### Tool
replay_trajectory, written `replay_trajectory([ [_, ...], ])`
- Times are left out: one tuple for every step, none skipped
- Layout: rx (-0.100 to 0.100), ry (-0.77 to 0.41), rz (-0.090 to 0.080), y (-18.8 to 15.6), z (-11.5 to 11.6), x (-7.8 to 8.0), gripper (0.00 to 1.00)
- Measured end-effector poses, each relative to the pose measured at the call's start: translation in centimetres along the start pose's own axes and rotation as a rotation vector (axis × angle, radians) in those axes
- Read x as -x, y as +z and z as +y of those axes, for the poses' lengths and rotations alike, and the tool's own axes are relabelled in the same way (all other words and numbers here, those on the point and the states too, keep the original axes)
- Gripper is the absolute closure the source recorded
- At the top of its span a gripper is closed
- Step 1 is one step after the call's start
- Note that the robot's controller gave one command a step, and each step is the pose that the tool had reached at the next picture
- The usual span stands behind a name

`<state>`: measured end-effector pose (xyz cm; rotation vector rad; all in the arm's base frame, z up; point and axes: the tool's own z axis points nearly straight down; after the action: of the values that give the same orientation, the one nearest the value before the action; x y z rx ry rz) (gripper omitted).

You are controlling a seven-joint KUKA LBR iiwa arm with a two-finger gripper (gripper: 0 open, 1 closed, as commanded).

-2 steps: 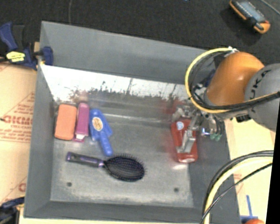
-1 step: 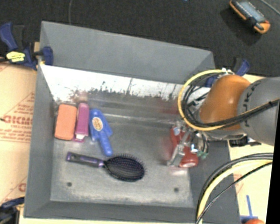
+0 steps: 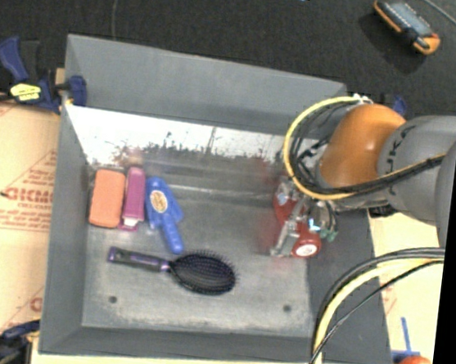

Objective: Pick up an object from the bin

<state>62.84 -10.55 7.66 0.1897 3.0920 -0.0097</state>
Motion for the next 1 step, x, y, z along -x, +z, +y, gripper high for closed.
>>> replay_trajectory([
  [0.006, 0.096, -0.022, -0.22, -1.71, -2.61, 0.00],
])
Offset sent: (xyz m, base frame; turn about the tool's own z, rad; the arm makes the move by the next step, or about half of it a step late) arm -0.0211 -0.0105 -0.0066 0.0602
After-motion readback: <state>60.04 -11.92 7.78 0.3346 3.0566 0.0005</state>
